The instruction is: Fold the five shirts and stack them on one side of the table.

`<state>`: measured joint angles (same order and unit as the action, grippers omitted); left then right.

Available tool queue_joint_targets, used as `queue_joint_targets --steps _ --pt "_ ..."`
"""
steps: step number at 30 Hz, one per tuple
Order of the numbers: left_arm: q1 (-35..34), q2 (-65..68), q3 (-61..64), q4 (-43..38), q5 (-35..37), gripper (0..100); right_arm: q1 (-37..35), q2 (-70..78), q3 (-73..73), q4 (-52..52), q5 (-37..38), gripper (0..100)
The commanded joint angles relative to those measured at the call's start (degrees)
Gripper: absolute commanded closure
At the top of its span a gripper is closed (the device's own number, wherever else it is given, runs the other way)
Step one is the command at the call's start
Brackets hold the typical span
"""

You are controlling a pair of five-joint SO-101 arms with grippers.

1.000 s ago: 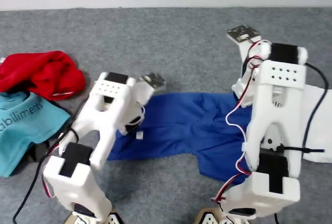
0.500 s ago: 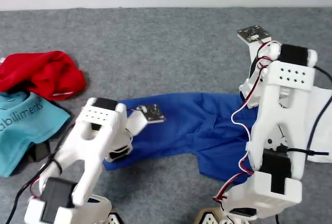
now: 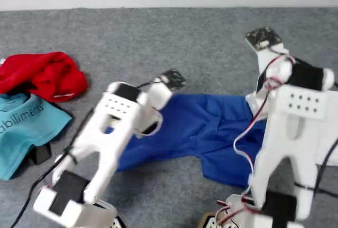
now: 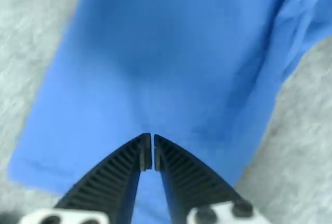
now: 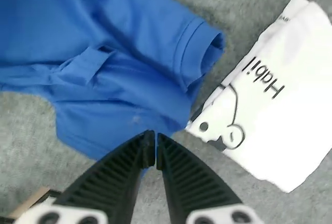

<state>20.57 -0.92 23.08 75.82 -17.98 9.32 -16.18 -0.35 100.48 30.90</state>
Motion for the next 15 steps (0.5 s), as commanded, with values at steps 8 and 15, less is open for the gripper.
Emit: queue_joint_targets --steps 8,15 --pt "14.4 9.1 -7.7 -3.1 4.8 99 0.9 -26.9 18.2 2.3 -0.4 98.6" --pt "20.0 14.2 -7.9 -1.0 4.5 99 0.9 -36.2 25.2 2.2 -0.4 98.6"
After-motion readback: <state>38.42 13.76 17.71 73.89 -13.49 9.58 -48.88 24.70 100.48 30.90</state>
